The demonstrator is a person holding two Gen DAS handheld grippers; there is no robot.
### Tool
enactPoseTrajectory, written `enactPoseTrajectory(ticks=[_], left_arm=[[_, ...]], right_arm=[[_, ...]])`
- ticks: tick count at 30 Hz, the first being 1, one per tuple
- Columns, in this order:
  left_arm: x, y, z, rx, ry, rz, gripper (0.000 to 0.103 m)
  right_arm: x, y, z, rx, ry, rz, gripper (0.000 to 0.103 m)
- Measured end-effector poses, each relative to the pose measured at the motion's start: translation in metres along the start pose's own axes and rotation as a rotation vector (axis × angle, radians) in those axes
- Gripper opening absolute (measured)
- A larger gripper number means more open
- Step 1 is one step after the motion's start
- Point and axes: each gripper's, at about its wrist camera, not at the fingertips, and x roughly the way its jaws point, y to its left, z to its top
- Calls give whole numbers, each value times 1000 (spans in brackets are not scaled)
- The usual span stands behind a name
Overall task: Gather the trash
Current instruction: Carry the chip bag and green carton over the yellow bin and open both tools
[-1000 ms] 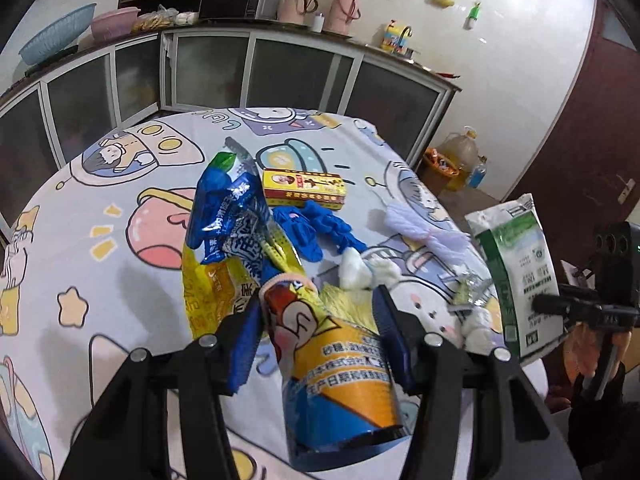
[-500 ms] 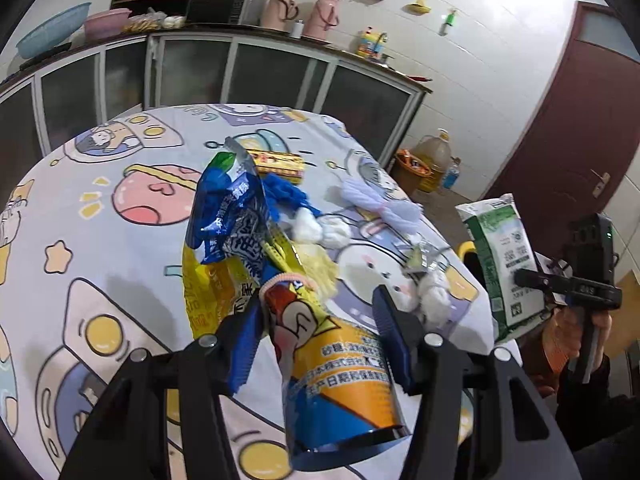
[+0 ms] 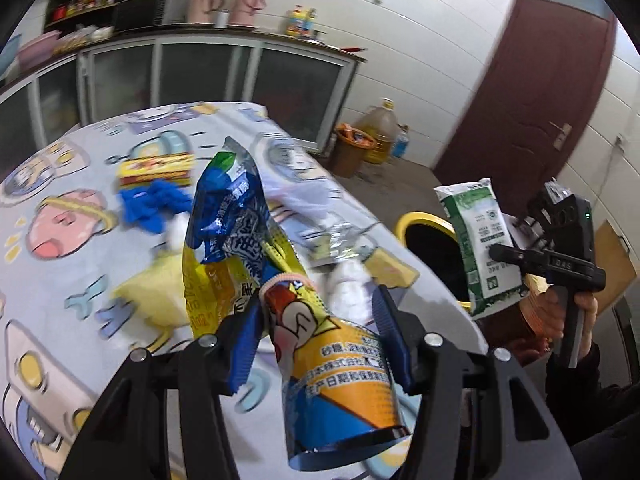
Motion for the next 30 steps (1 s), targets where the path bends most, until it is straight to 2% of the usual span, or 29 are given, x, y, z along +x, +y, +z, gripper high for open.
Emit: enactPoseTrajectory(ticks=[8, 14, 18, 24, 30], left_arm=[[49, -66, 30, 106, 19, -112, 51], [95, -120, 52, 197, 60, -198, 51], [132, -150, 59, 216, 95, -253, 51], [178, -180, 61, 234, 130, -290, 51], [224, -195, 59, 239, 183, -274, 52]], right_arm=[[-36, -50, -2, 60, -97, -162, 38], [-51, -87, -1, 107, -136, -269, 38], [-52, -105, -1, 124, -142, -314, 38], [-42, -133, 1, 152, -130, -377, 38], [-29, -156, 2, 179, -104, -411, 38]])
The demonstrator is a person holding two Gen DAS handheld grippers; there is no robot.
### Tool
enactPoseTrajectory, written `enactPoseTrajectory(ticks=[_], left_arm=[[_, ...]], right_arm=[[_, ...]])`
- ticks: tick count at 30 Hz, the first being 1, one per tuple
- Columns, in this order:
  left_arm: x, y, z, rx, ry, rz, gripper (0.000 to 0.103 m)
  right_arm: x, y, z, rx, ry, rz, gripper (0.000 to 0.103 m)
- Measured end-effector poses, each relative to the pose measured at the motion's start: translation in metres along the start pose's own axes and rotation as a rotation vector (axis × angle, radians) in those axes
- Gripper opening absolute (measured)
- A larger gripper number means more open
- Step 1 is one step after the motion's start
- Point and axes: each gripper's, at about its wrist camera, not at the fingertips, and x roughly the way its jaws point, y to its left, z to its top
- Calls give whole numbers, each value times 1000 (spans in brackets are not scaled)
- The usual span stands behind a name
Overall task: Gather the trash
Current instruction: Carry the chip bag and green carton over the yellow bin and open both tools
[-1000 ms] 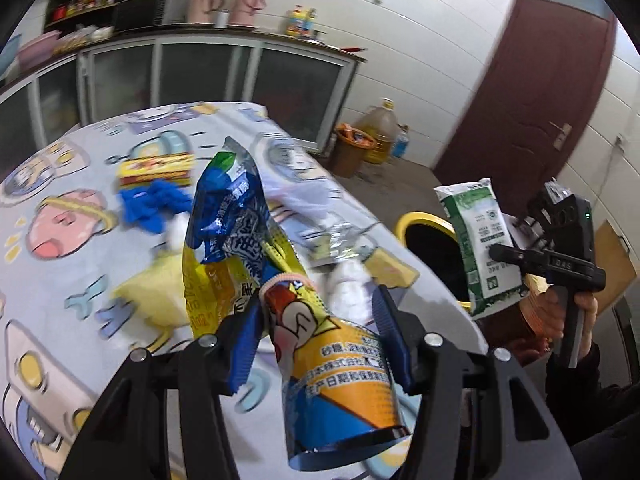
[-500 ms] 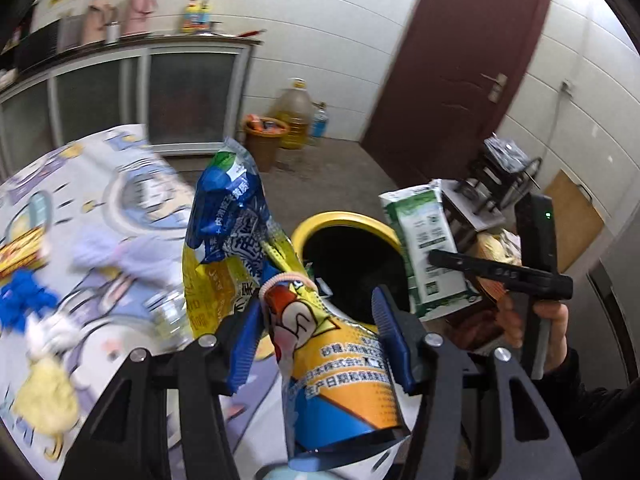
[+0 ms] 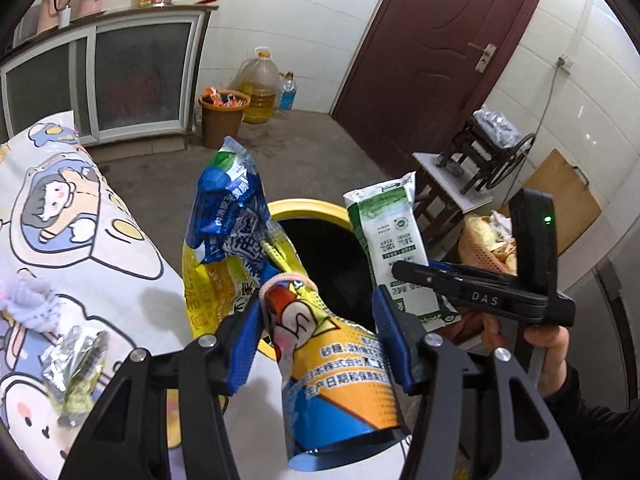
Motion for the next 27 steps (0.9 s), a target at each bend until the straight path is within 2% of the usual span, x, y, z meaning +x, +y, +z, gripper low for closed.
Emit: enactPoseTrajectory(ticks=[3, 7, 14, 16, 17, 19, 22, 27], left_arm=[[18, -1, 4, -2, 20, 7, 52], [39, -4, 8, -17, 30, -21, 52], [51, -14, 16, -15, 30, -57, 54], [48, -14, 15, -23, 21, -64, 61], [47, -14, 14, -34, 16, -77, 65], [40, -10, 11, -64, -10, -80, 80], [28, -8, 13, -78, -45, -100, 82], [5, -5, 7, -82, -87, -71, 85]], right_arm=[[11, -5, 1, 21, 21, -3, 37], [18, -8, 4, 25, 32, -15, 38], [18, -7, 9, 10, 27, -49, 39], [15, -10, 11, 24, 13, -67, 43], [14, -11, 10, 31, 8, -72, 54], [11, -16, 12, 50, 0, -81, 56], [1, -20, 10, 62, -18, -99, 56], [-18, -21, 4, 80, -45, -80, 56]])
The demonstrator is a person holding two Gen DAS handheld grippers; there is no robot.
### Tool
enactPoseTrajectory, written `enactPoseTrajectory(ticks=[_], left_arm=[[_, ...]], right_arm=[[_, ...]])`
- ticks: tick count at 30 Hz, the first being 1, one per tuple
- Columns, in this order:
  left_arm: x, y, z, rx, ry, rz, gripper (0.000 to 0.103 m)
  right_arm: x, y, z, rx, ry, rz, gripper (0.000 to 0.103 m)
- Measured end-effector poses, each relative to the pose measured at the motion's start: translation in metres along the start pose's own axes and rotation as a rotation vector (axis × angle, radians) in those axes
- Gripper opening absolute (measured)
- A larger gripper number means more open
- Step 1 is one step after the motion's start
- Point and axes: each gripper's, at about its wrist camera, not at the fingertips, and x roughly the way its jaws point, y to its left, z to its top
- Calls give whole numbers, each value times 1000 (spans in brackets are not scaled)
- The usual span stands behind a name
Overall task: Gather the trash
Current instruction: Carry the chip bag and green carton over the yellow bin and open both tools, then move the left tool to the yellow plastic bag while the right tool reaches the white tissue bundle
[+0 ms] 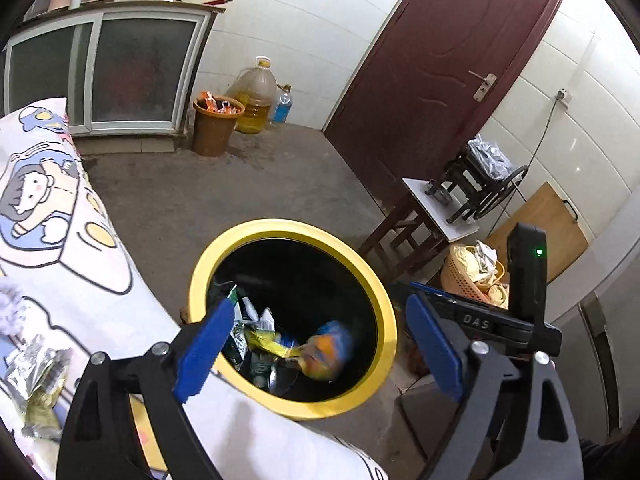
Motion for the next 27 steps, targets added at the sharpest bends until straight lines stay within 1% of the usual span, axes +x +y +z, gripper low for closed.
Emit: enactPoseTrajectory(ticks=[2, 3, 5, 9, 12, 13, 14, 15, 16, 19, 20, 22, 25, 27], left_arm=[[-13, 3, -4, -1, -21, 28, 85], [-18, 4, -5, -1, -28, 31, 85], [-39, 10, -13, -4, -57, 51, 85], [-82, 26, -28, -12, -106, 109, 85], [-126, 45, -47, 5, -142, 216, 85], [-147, 54, -57, 13, -159, 266, 85], [-159, 60, -62, 14, -168, 293, 85], [-174, 68, -69, 13, -175, 328, 85], [-195, 80, -82, 7, -183, 380, 85], [-233, 105, -105, -10, -188, 469, 85], [-247, 116, -114, -22, -189, 512, 85], [-266, 133, -128, -53, -180, 559, 85], [-287, 159, -146, -100, -169, 592, 85], [-292, 170, -153, -106, -157, 615, 85]], right_arm=[[-11, 3, -3, -5, -22, 13, 56], [-15, 5, -4, -10, -28, 21, 56], [-25, 14, -9, -33, -44, 49, 56], [-40, 50, -21, -134, -78, 115, 56], [-46, 78, -27, -212, -95, 168, 57], [-46, 92, -30, -248, -95, 193, 57], [-46, 104, -32, -278, -93, 214, 57], [-44, 119, -36, -314, -87, 241, 57], [-42, 132, -41, -340, -75, 264, 57], [-31, 167, -58, -411, -29, 340, 57], [-28, 178, -63, -430, -18, 352, 57], [-18, 201, -77, -477, 13, 377, 57], [-2, 237, -98, -536, 69, 411, 57], [7, 253, -109, -567, 94, 424, 57]])
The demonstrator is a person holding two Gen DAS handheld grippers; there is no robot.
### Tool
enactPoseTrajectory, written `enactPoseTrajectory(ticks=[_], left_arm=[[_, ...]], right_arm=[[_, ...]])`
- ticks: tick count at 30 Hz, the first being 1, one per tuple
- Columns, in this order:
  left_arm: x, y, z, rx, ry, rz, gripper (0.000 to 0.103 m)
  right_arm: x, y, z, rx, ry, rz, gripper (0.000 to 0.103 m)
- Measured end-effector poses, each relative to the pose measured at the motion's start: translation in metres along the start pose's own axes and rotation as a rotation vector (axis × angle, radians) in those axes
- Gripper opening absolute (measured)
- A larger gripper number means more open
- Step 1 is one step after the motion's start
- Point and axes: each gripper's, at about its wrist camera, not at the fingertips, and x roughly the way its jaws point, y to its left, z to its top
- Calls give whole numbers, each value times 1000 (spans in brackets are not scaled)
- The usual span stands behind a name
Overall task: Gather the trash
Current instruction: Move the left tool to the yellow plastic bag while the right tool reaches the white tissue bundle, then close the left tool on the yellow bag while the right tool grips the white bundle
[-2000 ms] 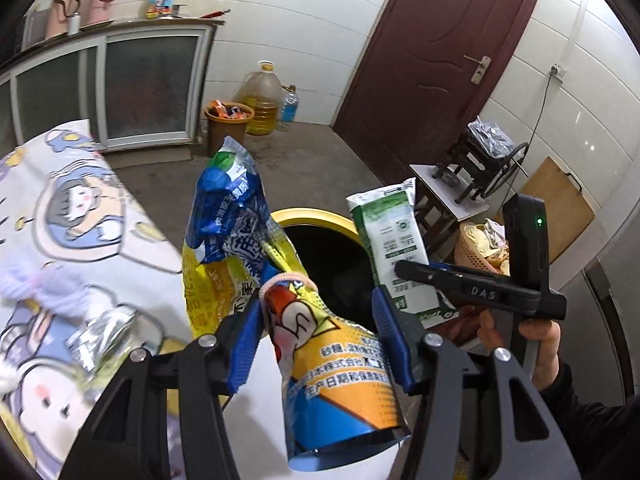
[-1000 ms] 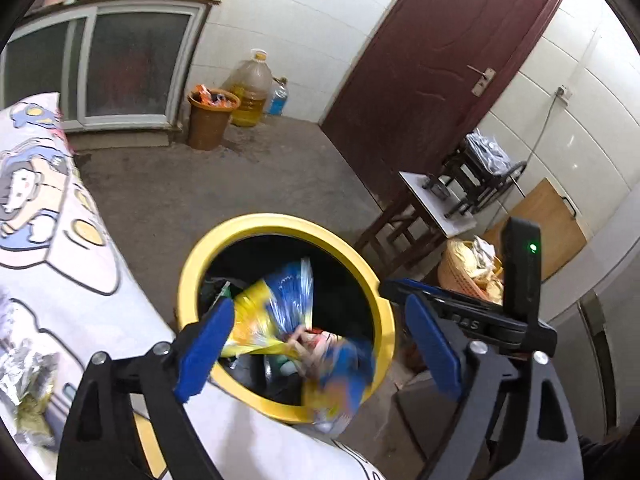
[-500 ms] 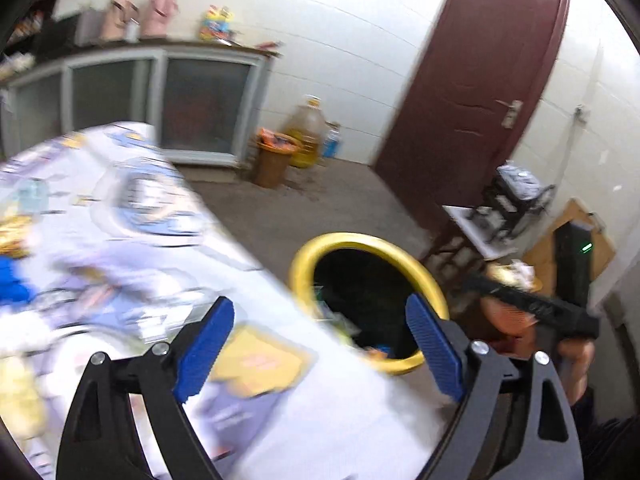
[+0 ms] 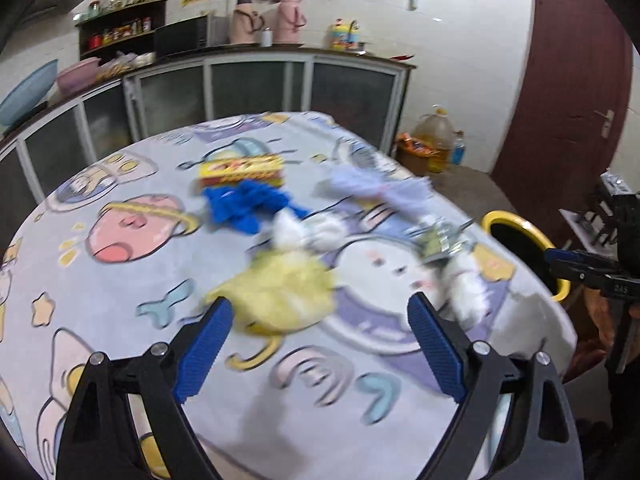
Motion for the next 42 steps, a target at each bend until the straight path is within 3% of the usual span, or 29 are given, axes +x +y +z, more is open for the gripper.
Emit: enactPoseTrajectory(ticks=[6, 15, 22, 31, 32, 33, 34, 35, 37, 38, 39, 42], left_arm=[[10, 9, -13, 8, 14, 4, 86], [39, 0, 8, 82, 28, 24, 86], [83, 10, 17, 83, 131, 39, 86], [125, 18, 14, 42, 224, -5, 85], [126, 18, 13, 46, 222, -1, 82], [126, 17, 13, 49, 217, 5, 73], [127, 18, 13, 48, 219, 6, 64], [127, 19, 13, 44, 218, 4, 59], [122, 22, 13, 24, 208, -3, 35], [120, 25, 14, 20, 205, 6, 30], [118, 27, 15, 10, 202, 5, 15], [106, 32, 14, -9, 191, 12, 10]], right_arm=[[42, 20, -1, -10, 76, 12, 57], [65, 26, 5, 42, 138, 25, 63], [85, 31, 11, 32, 186, 19, 64], [116, 30, 19, 52, 242, -11, 66], [118, 30, 19, 56, 246, -18, 63], [120, 29, 20, 55, 248, -29, 57], [121, 28, 21, 56, 249, -40, 42], [121, 26, 21, 64, 252, -40, 38], [119, 23, 21, 72, 254, -37, 35], [117, 23, 21, 70, 252, -35, 35], [115, 22, 21, 73, 250, -33, 35], [105, 20, 19, 86, 244, -20, 34]])
